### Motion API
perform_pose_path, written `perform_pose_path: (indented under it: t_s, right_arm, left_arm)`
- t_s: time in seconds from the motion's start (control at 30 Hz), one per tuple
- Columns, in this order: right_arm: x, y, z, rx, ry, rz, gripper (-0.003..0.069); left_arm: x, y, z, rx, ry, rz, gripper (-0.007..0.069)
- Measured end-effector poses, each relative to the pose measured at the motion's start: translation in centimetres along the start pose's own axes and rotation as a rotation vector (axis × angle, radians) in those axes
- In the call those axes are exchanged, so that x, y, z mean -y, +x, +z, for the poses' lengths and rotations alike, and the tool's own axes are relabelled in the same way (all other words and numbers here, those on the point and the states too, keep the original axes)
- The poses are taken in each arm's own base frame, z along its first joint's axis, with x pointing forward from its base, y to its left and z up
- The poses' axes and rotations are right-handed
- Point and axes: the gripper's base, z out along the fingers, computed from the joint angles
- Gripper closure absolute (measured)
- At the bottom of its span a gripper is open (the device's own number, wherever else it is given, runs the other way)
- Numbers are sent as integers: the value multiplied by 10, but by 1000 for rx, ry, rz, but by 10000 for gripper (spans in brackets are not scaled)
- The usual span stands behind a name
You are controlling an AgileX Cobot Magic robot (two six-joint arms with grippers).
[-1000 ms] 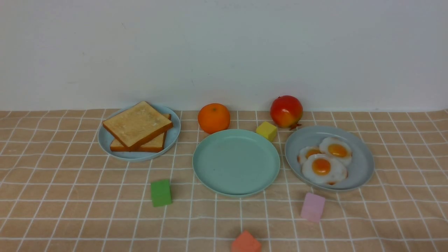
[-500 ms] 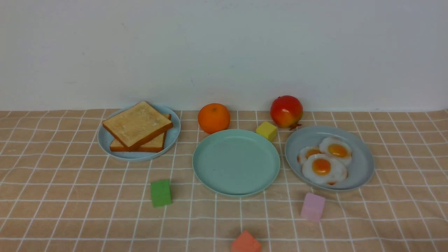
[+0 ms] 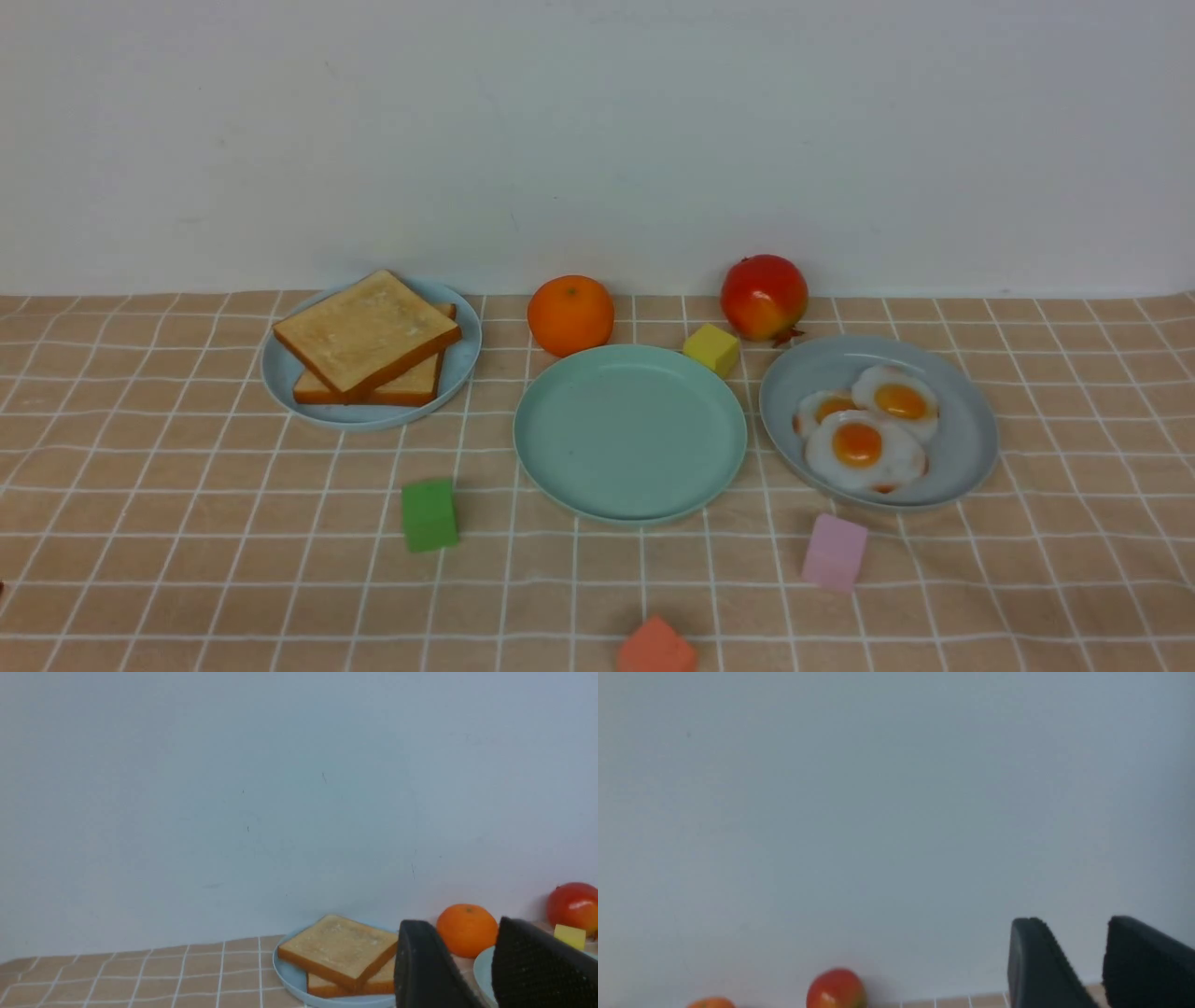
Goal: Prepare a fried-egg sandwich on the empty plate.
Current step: Use the left arm to grab a slice of bread
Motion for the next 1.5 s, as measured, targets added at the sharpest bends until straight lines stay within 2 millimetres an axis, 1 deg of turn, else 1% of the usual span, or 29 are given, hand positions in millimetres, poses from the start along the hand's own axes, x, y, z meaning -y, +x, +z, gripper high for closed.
perform_pose_path:
  t_s: [0.1,0.17,0.2,0.23,0.27,0.3,0.33,0.37,0.43,0.47,0.5,0.53,0.6,0.63,0.67,0.73,0.77,0.8,0.87,0.9,0.93,0.97,1.07,1.1,1.17,1.27,1.3,1.37,1.5]
  right_arm:
    - [0,-7,0,74,-4,64,418]
    - [0,-13,-1,143,-15,138,418]
    - [-1,-16,-1,177,-23,190,418]
    - [-1,-17,-1,181,-23,190,418]
    - [-1,-20,-1,192,-29,232,418]
    - [-2,-29,0,202,-39,283,418]
    - [-4,-38,0,207,-45,301,418]
    - [-5,-42,1,205,-46,309,418]
    - [-9,-66,3,220,-58,332,418]
    - [-10,-73,5,221,-60,335,418]
    - [-12,-85,10,211,-61,340,418]
    - [-13,-91,10,220,-64,342,418]
    - [-17,-114,22,211,-66,350,418]
    - [-18,-122,28,206,-65,353,418]
    - [-19,-129,35,193,-62,354,418]
    - [-22,-139,52,139,-48,354,418]
    - [-22,-141,59,102,-40,355,418]
    - [-23,-141,63,76,-34,355,418]
    - [-23,-135,73,-23,-10,355,418]
    - [-22,-131,77,-60,0,354,418]
    - [-22,-122,85,-126,19,352,418]
    - [-21,-119,88,-148,25,348,418]
    - [-19,-102,101,-252,52,295,418]
    - [-18,-97,105,-286,59,259,418]
    - [-17,-87,110,-348,70,188,418]
    - [-14,-72,116,-451,94,132,418]
    - [-12,-64,118,-509,110,122,418]
    - [-9,-51,119,-601,137,120,418]
    - [-5,-21,122,-832,206,138,418]
  left_arm:
    - [1,-5,0,50,7,-19,386]
    - [1,-11,-1,123,17,-99,386]
    - [1,-16,-1,178,26,-180,386]
    - [1,-17,-2,187,26,-200,386]
    - [0,-21,-2,228,34,-270,386]
    - [-1,-25,-3,277,43,-394,386]
    - [-2,-26,-4,290,47,-452,386]
    - [-2,-27,-4,297,49,-489,386]
    - [-3,-29,-5,322,60,-544,386]
    - [-3,-30,-5,335,65,-559,386]
    - [-3,-32,-5,349,72,-575,386]
    - [-3,-33,-6,352,73,-577,386]
    - [-3,-48,-7,390,91,-604,386]
    - [-3,-53,-7,397,96,-614,386]
    - [-3,-64,-8,413,104,-622,386]
    - [-3,-86,-9,408,105,-633,386]
    - [-3,-92,-8,381,98,-638,386]
    - [-3,-100,-6,364,93,-640,386]
    - [-3,-117,4,265,62,-648,386]
    - [-3,-120,11,208,43,-652,386]
    - [-3,-125,24,110,11,-658,386]
    - [-3,-129,29,78,1,-658,386]
    - [-4,-122,59,-95,-56,-632,386]
    - [-4,-115,73,-154,-74,-601,386]
    - [-5,-103,90,-231,-91,-531,386]
    - [-5,-82,116,-331,-97,-418,386]
    - [-5,-72,128,-361,-94,-390,386]
    - [-5,-54,146,-406,-90,-370,386]
    - [-5,-11,178,-556,-118,-390,386]
